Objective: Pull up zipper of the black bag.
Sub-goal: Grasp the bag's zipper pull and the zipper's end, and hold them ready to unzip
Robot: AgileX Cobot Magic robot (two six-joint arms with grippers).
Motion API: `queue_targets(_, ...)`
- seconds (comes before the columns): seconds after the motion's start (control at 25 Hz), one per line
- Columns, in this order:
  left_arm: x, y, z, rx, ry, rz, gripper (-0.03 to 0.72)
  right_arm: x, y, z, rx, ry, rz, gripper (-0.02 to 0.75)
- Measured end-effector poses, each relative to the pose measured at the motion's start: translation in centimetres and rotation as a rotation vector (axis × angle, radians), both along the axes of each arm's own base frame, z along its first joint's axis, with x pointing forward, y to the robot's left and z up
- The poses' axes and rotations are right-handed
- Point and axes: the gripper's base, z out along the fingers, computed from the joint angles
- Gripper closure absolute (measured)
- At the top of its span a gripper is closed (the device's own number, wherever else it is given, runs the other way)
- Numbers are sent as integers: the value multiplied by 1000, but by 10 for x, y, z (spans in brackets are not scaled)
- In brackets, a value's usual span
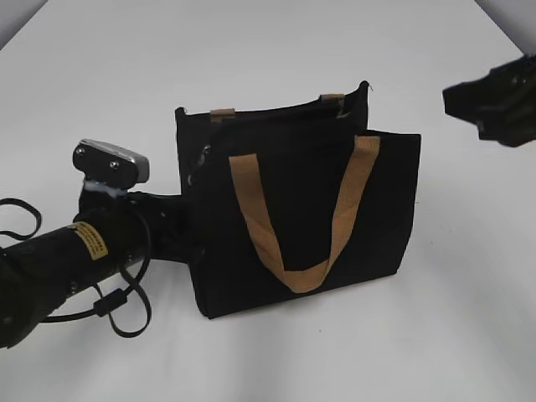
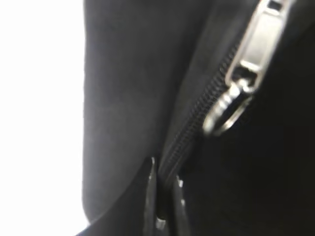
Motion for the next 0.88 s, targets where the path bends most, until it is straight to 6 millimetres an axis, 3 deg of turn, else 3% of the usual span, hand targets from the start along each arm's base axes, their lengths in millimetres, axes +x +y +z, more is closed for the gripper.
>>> queue_targets(0.24, -16, 13, 34, -23, -91, 11, 674, 7, 5, 36, -15, -121, 38, 320)
queue_targets(0.44, -31, 24, 53, -47, -142, 29, 676, 5, 32, 48, -128, -178, 219, 323)
queue_targets(0.72, -50, 37, 60, -21, -177, 18, 676, 10, 104, 19, -212, -57, 478, 377)
queue_targets(0.88, -52, 38, 73, -65, -246, 20, 676, 25, 136, 7, -234, -21, 535, 380)
